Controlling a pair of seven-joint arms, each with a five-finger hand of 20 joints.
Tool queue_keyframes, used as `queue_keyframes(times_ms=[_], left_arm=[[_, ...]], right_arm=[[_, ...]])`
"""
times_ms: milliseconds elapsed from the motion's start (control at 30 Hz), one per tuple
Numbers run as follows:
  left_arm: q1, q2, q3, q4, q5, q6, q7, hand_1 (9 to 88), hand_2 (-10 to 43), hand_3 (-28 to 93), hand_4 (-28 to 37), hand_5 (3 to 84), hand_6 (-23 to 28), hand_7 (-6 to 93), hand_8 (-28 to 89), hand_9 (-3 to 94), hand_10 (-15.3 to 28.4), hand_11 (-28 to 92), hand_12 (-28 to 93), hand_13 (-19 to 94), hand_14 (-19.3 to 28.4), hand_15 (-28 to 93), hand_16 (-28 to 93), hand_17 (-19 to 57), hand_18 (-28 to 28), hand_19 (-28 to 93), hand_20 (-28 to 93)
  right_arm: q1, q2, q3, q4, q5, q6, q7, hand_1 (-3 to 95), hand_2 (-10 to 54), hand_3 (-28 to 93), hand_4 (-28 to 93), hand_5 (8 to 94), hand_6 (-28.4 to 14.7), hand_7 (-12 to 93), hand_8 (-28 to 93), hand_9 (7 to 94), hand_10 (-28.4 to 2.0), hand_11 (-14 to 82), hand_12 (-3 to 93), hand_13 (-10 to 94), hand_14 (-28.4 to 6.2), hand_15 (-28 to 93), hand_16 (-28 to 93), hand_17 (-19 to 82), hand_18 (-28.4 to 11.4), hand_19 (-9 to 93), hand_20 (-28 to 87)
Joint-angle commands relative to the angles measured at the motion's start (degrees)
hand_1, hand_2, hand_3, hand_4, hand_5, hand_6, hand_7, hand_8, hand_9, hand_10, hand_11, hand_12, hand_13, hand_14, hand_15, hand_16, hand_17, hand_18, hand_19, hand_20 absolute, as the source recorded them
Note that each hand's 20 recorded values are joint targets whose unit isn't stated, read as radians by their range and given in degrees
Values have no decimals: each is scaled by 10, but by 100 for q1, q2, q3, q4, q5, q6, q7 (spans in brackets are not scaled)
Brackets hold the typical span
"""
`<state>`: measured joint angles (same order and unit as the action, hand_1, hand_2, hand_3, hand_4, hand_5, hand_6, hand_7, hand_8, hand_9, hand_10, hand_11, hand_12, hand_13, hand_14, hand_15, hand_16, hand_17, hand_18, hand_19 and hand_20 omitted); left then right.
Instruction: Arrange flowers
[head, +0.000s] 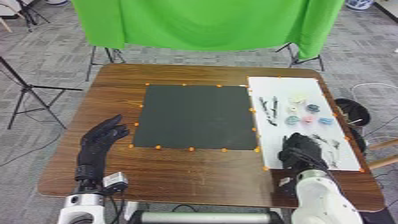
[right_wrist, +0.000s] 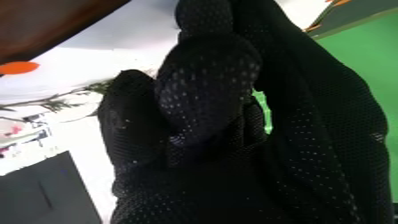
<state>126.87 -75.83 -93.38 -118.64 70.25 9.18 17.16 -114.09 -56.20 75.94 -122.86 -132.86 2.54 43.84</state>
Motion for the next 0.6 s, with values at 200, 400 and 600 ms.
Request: queue_keyframes(times_ms=[200,400,600], left_arm=[[76,-50,13,-16,33,-49,-13,341,-95,662,-191,472,17,164,-76,468,129,259,157,411,173,308,12,139,122,111,240],[59,-45,15,-9,26,-74,-49,341,-95,662,-189,470,18,163,-75,468,130,258,157,410,173,308,12,139,122,111,240],[64,-47,15,-14,14,-66,-41,343,-95,661,-189,468,19,161,-74,467,131,257,157,410,173,308,12,139,122,112,240]], right_arm=[[-276,238,-93,341,358,1116,-388,584,-95,619,152,684,-77,467,167,911,-123,289,411,937,-6,590,213,780,-20,805,508],[-144,332,67,82,409,1511,-527,584,-95,618,164,688,-79,475,160,911,-127,302,410,937,-5,602,211,783,-21,812,512],[-94,345,111,-113,452,1675,-624,587,-95,613,172,688,-79,482,156,910,-128,310,406,937,-5,604,209,783,-23,816,513]])
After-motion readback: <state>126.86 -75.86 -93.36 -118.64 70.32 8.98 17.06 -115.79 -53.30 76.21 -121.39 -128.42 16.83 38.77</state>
